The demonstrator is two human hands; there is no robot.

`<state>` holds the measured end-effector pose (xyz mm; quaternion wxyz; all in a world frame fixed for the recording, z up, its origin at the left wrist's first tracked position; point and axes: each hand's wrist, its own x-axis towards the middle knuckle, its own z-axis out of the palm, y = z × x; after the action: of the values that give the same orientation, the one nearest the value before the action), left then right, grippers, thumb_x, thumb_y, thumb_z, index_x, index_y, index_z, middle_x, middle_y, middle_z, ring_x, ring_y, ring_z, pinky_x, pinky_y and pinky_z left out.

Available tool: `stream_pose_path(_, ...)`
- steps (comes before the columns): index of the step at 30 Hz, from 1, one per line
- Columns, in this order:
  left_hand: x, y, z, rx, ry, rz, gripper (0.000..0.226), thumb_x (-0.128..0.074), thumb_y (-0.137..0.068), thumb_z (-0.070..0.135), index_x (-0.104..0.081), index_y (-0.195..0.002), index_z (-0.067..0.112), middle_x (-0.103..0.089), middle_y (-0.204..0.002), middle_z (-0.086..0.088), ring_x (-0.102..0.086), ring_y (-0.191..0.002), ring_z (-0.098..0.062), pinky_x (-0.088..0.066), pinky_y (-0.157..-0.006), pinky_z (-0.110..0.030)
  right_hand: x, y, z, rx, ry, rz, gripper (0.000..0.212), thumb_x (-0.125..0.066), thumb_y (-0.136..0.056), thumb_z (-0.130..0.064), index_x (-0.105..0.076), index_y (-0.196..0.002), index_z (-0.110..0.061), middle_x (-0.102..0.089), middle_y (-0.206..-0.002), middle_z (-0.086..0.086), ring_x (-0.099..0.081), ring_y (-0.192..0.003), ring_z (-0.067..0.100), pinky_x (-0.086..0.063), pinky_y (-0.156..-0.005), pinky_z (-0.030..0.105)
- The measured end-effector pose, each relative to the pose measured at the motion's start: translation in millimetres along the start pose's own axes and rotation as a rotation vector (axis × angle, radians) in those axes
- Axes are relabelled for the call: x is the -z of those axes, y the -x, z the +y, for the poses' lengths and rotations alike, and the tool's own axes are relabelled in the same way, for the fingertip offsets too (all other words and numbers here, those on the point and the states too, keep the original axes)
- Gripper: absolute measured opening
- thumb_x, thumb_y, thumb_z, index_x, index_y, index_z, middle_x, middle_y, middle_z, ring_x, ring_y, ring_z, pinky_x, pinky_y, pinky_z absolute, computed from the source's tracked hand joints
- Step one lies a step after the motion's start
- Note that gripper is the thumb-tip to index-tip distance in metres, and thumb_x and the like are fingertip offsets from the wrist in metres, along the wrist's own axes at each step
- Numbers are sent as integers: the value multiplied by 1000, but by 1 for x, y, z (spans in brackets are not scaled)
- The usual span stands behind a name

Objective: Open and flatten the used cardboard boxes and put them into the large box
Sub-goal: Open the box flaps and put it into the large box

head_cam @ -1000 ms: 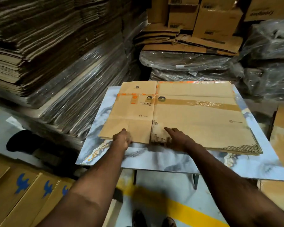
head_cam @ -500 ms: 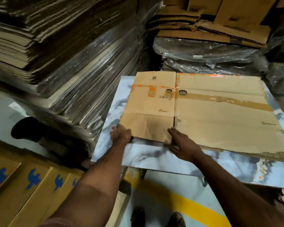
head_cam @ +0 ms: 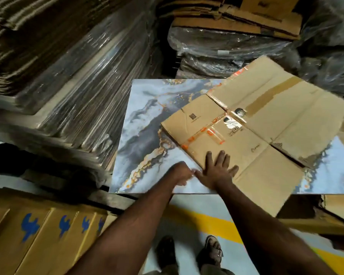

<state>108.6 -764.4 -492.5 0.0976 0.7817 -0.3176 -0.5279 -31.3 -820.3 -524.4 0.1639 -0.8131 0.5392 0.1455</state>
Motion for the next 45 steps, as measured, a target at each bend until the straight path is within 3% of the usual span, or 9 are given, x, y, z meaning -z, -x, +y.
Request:
stream_pose_path(2,8,-11,2,-40,170,170,37,-55,-90,20,-56,-123,3,-64,-114,-18,-65,-100,-32,-53,-82,-34,-11,12,16,33,83,32,108,-32,-79,-89,9,-157,-27,20,-162,19,15,-149,41,-4,-109,72)
stream_pose_path(5,1,-14,12,-56,566,60,50,-63,-71,35,-49,-109,7,-54,-83,-9,-58,-77,-25,-45,-66,-34,-17,18,27,66,83,123,110,-39,-76,-88,-2,-158,-25,8,-164,20,4,-151,38,-10,-111,67)
stream_pose_path(8,-10,-14,33,-32,812,73,56,-73,-78,26,-54,-128,7,-63,-119,-9,-62,-108,-32,-49,-95,-39,-21,21,35,48,90,158,101,-42,-82,-82,-10,-158,-23,-1,-164,19,-4,-151,38,-12,-114,60)
stream_pose_path(11,-20,-28,51,24,968,126,84,-79,-53,37,-53,-130,16,-62,-128,-6,-61,-102,-24,-52,-88,-35,-26,28,48,104,109,177,87,-42,-92,-68,-11,-159,-22,-3,-165,16,-6,-151,39,-14,-116,57)
stream_pose_path(14,-19,-16,67,34,1147,139,42,-67,-89,26,-52,-126,12,-60,-116,-5,-58,-82,-18,-46,-61,-30,-24,39,62,95,96,172,83,-45,-96,-58,-5,-159,-22,2,-166,13,-2,-152,36,-11,-117,56)
stream_pose_path(17,-22,-15,76,62,1251,67,49,-58,-95,44,-50,-133,13,-58,-125,-6,-60,-110,-26,-51,-86,-39,-10,53,76,79,95,221,80,-41,-95,-61,-11,-159,-22,-5,-165,13,-8,-151,37,-14,-116,58)
stream_pose_path(27,8,5,119,-230,982,-261,37,-56,-96,35,-56,-119,6,-66,-100,-19,-65,-77,-25,-59,-55,-26,87,90,136,-146,182,485,58,-57,-84,-11,-45,-141,-12,-54,-133,20,-55,-120,37,-49,-89,44)
stream_pose_path(32,6,28,142,-360,925,-341,47,-60,-98,23,-44,-139,9,-51,-137,-15,-59,-113,-44,-61,-73,-42,127,113,156,-172,225,502,52,-56,-83,-22,-53,-134,-14,-60,-124,15,-60,-113,34,-52,-83,39)
stream_pose_path(45,-58,73,267,-621,1128,-304,35,-47,-95,-10,-53,-127,2,-66,-106,-13,-65,-89,-24,-52,-82,-48,215,125,277,-128,200,848,36,-47,-79,-1,-63,-112,-5,-64,-116,22,-64,-99,40,-51,-71,40)
